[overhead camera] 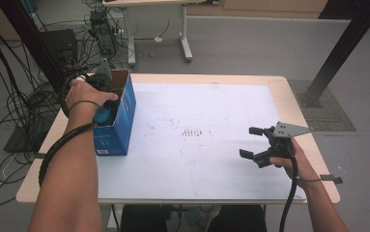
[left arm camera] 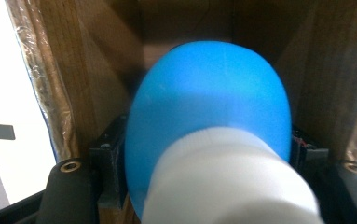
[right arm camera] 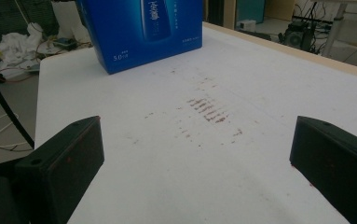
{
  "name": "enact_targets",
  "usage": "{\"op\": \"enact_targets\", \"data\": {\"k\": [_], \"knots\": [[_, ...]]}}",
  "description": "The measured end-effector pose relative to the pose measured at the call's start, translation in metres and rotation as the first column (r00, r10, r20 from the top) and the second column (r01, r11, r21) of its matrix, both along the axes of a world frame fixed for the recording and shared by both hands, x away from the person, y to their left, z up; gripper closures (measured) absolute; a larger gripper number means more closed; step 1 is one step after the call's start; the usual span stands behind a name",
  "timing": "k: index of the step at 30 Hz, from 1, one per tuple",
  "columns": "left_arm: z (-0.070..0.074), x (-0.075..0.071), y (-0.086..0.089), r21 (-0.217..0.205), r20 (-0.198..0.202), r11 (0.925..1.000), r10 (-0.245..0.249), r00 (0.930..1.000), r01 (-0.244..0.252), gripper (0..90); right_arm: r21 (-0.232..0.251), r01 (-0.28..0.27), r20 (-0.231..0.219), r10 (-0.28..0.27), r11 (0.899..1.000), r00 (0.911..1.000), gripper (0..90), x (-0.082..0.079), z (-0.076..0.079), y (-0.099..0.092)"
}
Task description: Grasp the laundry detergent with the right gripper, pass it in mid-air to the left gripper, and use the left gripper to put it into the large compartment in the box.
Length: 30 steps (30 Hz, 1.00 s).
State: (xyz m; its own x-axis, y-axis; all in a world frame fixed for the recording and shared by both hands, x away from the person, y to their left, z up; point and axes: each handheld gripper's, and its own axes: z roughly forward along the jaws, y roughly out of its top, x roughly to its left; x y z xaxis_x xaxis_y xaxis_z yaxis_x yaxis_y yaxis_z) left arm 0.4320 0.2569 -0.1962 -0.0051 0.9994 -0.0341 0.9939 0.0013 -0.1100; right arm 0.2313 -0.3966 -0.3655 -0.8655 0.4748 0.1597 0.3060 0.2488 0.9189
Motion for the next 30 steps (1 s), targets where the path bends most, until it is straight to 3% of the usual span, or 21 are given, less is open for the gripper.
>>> {"op": "enact_targets", "data": {"k": [19, 30], "knots": [[0.028, -0.008, 0.001, -0.007, 0.05, 0.9999, 0.011, 0.9987, -0.011, 32.4, 0.007, -0.007, 0.008, 0.007, 1.0, 0.9999, 2.6, 0.001, 0.001, 0.002], [0.046, -0.012, -0.003, 0.015, 0.069, 0.9998, 0.008, 0.9976, -0.009, 31.8, 0.009, -0.01, 0.015, 0.01, 1.0, 0.9998, 2.7, 0.0, 0.004, 0.002]]}}
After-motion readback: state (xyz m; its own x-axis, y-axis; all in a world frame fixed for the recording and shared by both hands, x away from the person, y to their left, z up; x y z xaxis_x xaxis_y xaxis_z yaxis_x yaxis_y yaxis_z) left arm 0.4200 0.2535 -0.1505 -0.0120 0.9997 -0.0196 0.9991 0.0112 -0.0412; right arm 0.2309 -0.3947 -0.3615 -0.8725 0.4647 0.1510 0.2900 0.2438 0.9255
